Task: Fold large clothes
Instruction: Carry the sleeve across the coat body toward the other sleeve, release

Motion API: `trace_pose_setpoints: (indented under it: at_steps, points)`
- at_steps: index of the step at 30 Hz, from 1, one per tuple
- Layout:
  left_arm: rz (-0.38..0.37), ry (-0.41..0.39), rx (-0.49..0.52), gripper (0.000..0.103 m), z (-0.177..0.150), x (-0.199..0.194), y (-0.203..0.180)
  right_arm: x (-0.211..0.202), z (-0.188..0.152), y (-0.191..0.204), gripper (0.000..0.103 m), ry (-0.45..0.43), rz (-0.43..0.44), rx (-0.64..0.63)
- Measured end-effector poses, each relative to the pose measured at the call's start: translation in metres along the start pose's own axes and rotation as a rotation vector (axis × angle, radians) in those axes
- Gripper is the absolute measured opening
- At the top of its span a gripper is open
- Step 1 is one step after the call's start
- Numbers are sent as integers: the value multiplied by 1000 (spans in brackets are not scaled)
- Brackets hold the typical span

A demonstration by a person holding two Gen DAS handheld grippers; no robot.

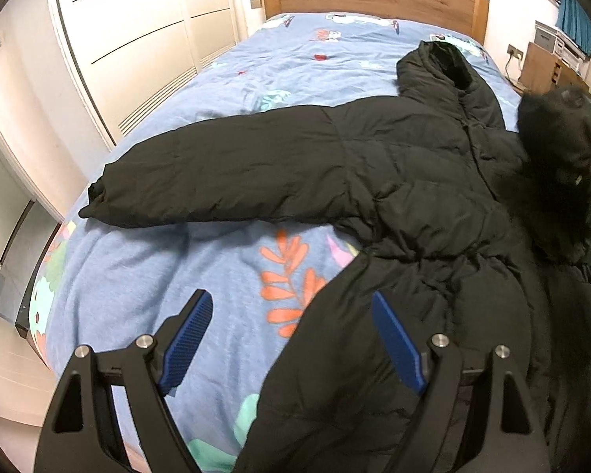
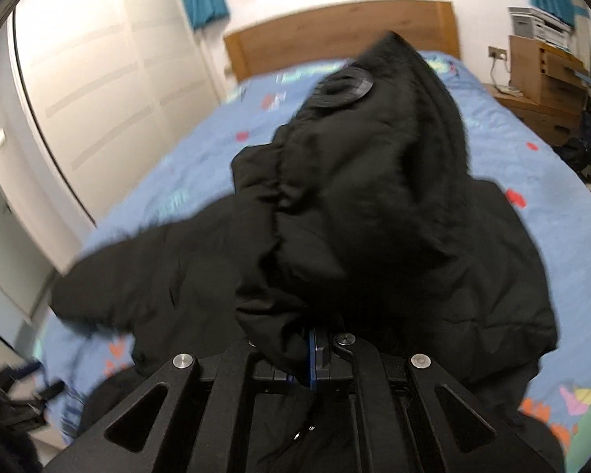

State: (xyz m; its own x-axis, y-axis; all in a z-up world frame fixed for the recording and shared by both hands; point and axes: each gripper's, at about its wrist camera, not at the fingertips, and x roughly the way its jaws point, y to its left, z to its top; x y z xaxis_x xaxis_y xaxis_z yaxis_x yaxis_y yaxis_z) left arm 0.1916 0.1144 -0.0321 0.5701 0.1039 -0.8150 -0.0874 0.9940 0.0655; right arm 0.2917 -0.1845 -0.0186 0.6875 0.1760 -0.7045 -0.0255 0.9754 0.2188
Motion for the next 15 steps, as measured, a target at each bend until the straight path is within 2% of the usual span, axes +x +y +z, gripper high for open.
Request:
trace_pose_setpoints:
  at_steps: [6,10,12,13,14,15]
  points:
    - [-38,-19,10,82,-1,-3,14,45,-36,19,7,144,-101,-74]
    - [-54,-22,10,82,0,-14,23,46,-46,20,10,171,-137,-83]
    - [-62,-18,15,82,0,-21,26,43,-45,22,17,185,-141,-90]
    - [-62,-21,14,82,0,-25,27,41,-44,26,26,187,-137,-95]
    - [-57,-31,15,82,0,-31,27,37,-45,30,41,185,-124,-101]
    - [-56,-39,17,82,0,-36,27,31,-46,34,50,182,-102,-109]
